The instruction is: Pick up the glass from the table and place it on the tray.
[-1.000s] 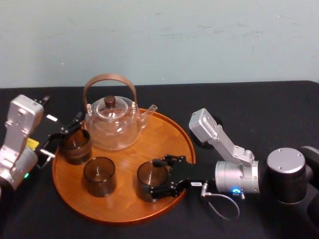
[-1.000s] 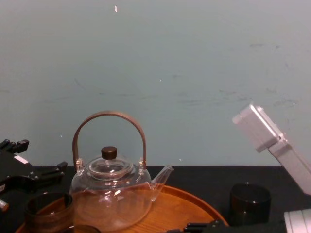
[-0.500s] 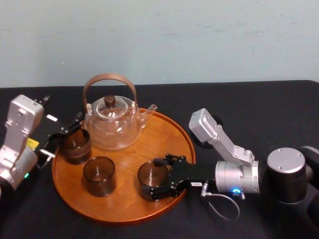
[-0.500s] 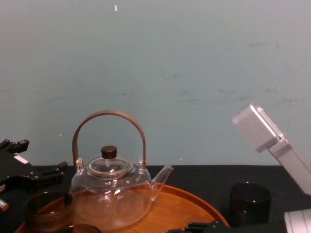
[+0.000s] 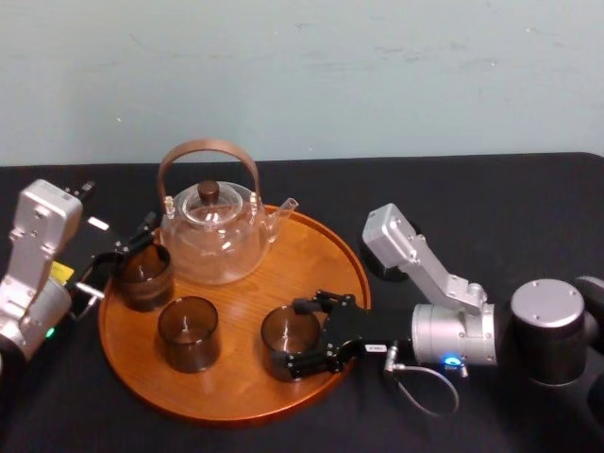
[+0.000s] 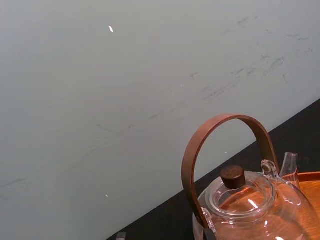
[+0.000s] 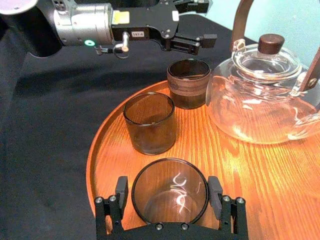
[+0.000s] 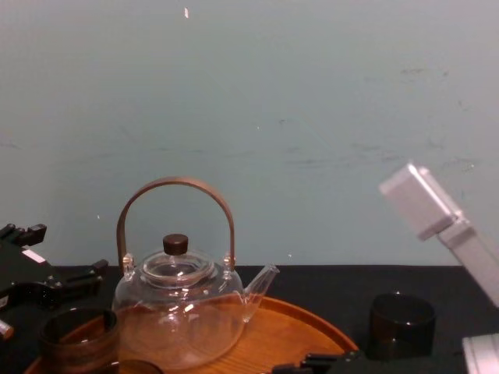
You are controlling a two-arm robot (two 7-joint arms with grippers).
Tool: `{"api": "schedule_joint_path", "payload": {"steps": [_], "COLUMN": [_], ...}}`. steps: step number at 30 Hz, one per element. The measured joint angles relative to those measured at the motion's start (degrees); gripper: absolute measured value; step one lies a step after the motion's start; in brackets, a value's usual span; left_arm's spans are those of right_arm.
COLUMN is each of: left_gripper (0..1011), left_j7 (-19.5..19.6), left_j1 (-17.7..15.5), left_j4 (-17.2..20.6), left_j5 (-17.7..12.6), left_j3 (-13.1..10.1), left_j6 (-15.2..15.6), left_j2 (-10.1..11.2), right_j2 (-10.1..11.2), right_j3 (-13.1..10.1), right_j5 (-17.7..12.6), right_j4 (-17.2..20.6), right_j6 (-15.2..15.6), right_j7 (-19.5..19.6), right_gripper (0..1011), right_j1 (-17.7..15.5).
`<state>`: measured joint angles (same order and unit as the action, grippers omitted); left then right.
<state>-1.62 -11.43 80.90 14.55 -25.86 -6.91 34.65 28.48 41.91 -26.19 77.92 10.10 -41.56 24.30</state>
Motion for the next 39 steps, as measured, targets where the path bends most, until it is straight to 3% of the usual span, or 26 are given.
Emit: {"api": "schedule_joint_path", "payload": {"steps": [13, 18, 31, 39], "left_gripper": [1001, 1001, 1001, 1002], "left_j7": [0.00, 0.00, 0.00, 0.00], "left_j1": [0.00, 0.00, 0.00, 0.00], "left_j4": [0.00, 0.00, 0.00, 0.00], "left_j5": [0.00, 0.00, 0.00, 0.00], "left_j3": [0.00, 0.00, 0.00, 0.00], "left_j6": [0.00, 0.00, 0.00, 0.00], "left_j2": [0.00, 0.00, 0.00, 0.00], "right_j2": [4.65, 7.58, 14.02, 15.47], "right_j3": [-1.44, -2.48, -7.87, -11.30], "right_j5": [-1.58, -2.28, -5.85, -7.10], "right_j4": [5.32, 8.01, 14.03, 15.19], "right_j6": [0.05, 0.02, -1.87, -2.39], "right_j7": [-0.83, -0.79, 1.13, 4.72], "right_gripper": [1002, 1003, 1002, 1002], "right_j1": [-2.61, -4.20, -9.11, -11.81]}}
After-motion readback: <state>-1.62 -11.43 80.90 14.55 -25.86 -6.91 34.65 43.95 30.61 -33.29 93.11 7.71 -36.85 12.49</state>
